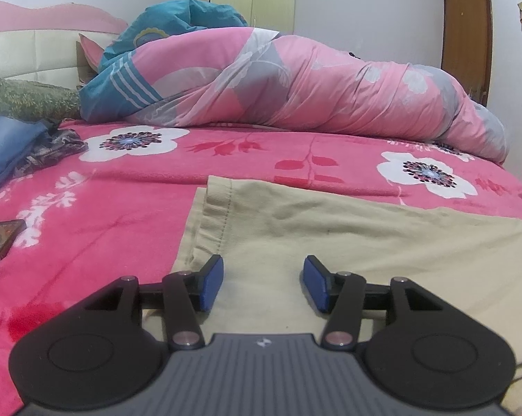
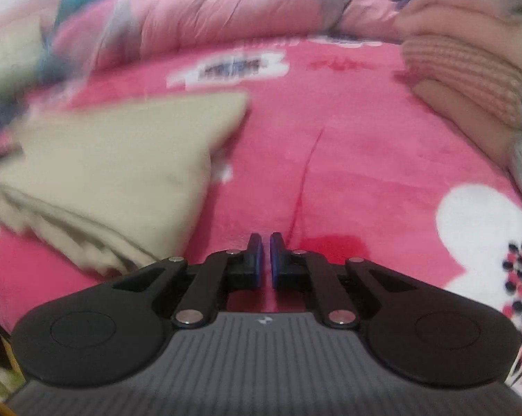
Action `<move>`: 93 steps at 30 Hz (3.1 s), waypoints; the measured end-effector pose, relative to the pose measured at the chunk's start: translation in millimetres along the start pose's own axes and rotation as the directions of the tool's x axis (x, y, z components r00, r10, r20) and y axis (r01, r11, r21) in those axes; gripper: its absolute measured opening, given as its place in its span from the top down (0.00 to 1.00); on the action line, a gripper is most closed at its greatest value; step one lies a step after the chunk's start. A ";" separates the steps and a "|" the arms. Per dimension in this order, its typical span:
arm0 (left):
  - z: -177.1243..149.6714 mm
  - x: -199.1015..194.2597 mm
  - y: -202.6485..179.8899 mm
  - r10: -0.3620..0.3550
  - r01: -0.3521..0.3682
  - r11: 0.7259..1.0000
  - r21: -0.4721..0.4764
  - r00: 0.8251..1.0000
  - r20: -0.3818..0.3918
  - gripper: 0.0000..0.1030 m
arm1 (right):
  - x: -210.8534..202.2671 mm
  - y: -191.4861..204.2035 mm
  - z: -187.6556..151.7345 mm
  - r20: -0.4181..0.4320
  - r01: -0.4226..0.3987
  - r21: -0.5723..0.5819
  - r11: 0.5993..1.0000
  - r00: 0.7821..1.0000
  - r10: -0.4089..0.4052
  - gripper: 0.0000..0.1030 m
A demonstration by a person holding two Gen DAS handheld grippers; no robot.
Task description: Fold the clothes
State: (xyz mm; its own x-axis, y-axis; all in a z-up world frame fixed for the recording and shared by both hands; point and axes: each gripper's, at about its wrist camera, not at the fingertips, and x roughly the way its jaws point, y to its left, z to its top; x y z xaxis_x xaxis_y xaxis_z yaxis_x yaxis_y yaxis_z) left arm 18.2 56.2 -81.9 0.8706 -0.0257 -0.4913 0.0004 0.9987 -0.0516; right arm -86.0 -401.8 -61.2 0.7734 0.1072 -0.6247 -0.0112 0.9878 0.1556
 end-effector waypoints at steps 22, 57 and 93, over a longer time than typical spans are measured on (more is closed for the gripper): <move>3.7 -8.6 4.4 -0.012 0.014 0.999 -0.050 1.000 0.025 0.45 | -30.1 92.4 10.1 0.289 -0.164 -0.085 0.983 0.940 0.182 0.90; 77.7 41.2 -279.3 -0.389 0.478 0.758 0.444 0.877 -0.282 0.45 | 15.0 85.6 -57.3 0.358 -0.251 -0.176 0.952 0.884 0.300 0.79; 42.8 79.8 -308.5 -0.396 0.485 0.768 0.418 0.873 -0.285 0.30 | 15.9 -17.3 -3.9 0.065 -0.393 0.315 0.864 0.917 0.393 0.80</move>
State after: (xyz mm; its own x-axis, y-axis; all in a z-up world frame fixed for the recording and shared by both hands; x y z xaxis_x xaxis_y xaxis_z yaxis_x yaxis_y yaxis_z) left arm 108.6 -252.0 -68.0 0.6198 -0.4308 -0.6559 0.6283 0.7732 0.0858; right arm -76.0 -416.8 -76.8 0.7464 0.4791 -0.4620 -0.1134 0.7755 0.6211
